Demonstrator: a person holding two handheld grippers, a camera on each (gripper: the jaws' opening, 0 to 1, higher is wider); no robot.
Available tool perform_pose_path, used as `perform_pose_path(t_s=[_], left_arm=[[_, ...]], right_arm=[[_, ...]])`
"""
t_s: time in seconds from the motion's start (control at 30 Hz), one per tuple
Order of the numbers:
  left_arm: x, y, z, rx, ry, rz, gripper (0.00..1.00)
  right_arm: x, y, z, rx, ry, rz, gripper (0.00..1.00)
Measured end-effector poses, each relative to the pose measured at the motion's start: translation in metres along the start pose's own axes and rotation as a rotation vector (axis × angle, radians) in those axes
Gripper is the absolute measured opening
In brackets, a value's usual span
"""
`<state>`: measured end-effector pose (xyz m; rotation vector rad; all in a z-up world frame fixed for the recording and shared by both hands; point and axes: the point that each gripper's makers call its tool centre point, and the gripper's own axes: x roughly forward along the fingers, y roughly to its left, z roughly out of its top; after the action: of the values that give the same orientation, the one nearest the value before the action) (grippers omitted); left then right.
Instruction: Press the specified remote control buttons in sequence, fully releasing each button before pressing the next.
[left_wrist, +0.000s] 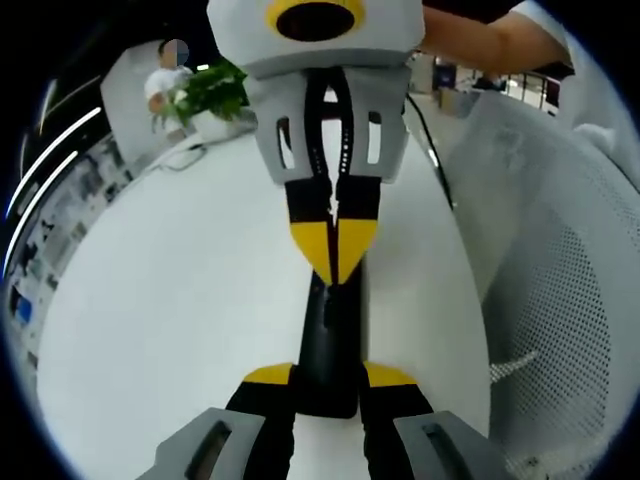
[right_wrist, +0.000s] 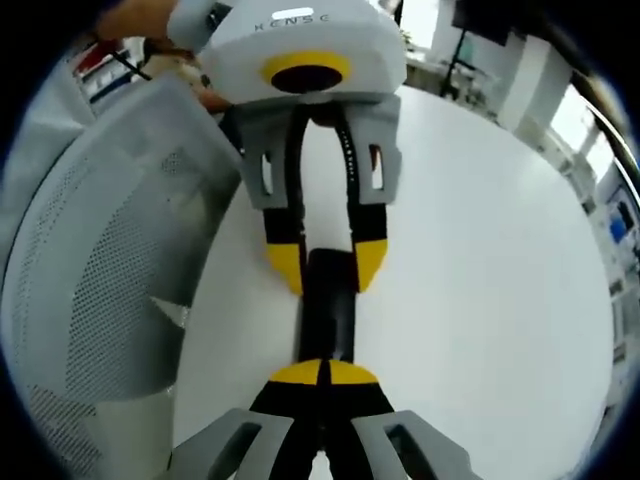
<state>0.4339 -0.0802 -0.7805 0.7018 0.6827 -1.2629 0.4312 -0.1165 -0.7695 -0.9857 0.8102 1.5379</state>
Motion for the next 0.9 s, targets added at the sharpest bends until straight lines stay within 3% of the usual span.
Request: perform_pose_path(t_s=[0.57,0.9], left_arm=[[0.0005,0.0,-0.001,-0.007,-0.011,-0.005,0.23],[0.0002,0.0004,-0.0012,-0.003,-0.017,-0.005,0.23]], right_arm=[[0.0037,0.0008,-0.001,0.008,0.005,0.018,0.0],[0.0051,0.0005,-0.0011,0.008,0.047,0.019,0.0]])
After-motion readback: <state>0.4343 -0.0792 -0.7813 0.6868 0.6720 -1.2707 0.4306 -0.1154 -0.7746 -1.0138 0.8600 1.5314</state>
